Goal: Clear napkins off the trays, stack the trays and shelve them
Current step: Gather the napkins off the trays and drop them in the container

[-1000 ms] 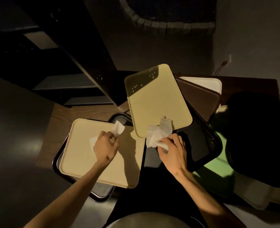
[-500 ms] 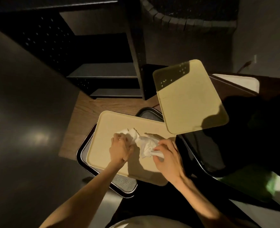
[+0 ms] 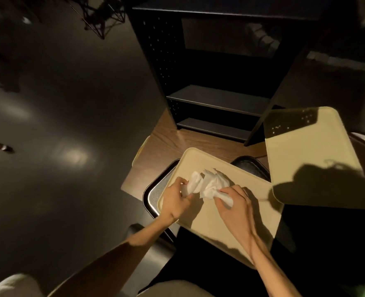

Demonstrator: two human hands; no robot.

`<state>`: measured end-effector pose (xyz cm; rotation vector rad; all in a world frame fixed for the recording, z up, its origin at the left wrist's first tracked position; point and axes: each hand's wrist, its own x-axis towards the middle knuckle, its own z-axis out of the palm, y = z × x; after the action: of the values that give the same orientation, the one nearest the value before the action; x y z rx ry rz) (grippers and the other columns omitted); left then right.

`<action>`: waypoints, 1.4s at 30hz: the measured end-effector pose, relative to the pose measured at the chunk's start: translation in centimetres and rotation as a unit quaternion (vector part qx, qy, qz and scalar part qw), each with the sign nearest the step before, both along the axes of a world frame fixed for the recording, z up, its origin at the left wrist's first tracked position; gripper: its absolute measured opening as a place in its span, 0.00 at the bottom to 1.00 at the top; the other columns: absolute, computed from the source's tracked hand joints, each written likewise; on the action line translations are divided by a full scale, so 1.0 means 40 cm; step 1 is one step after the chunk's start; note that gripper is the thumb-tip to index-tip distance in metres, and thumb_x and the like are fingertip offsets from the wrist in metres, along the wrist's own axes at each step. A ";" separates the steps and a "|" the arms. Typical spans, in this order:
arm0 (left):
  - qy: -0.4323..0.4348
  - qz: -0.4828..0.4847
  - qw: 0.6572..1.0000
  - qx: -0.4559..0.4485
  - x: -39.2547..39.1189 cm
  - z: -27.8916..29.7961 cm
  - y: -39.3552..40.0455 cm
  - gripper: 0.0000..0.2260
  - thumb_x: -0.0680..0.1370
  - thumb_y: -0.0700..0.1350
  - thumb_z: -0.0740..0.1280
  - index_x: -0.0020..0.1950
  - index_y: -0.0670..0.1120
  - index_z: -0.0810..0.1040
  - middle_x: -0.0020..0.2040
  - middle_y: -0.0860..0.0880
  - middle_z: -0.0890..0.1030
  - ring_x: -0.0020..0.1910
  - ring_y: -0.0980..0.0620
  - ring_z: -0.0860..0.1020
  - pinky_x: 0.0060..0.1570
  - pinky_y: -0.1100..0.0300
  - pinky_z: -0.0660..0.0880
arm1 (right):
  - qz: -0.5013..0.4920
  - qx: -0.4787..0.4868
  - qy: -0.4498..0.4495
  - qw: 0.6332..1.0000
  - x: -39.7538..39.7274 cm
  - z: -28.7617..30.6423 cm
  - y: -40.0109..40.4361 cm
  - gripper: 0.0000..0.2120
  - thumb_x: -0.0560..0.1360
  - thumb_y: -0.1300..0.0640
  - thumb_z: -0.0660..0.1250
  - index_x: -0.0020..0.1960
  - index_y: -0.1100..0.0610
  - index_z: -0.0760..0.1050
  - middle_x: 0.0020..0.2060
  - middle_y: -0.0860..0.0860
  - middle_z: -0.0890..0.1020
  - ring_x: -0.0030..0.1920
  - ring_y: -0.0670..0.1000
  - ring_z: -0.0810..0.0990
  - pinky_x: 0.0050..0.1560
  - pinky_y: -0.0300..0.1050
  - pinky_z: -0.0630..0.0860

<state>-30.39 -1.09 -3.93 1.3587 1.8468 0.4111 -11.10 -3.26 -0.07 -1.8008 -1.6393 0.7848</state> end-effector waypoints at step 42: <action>-0.349 0.416 0.839 0.029 -0.976 -0.367 0.412 0.10 0.75 0.40 0.68 0.56 0.43 0.81 0.55 0.43 0.83 0.51 0.47 0.81 0.50 0.50 0.80 | 0.292 -0.158 -0.060 0.941 -1.145 -0.416 0.713 0.23 0.73 0.53 0.71 0.64 0.53 0.67 0.50 0.51 0.77 0.40 0.45 0.70 0.36 0.34 0.66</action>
<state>-69.42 15.37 -18.61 0.2448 1.6707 1.2274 -56.89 25.24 -16.72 -1.5873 -2.2823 1.2774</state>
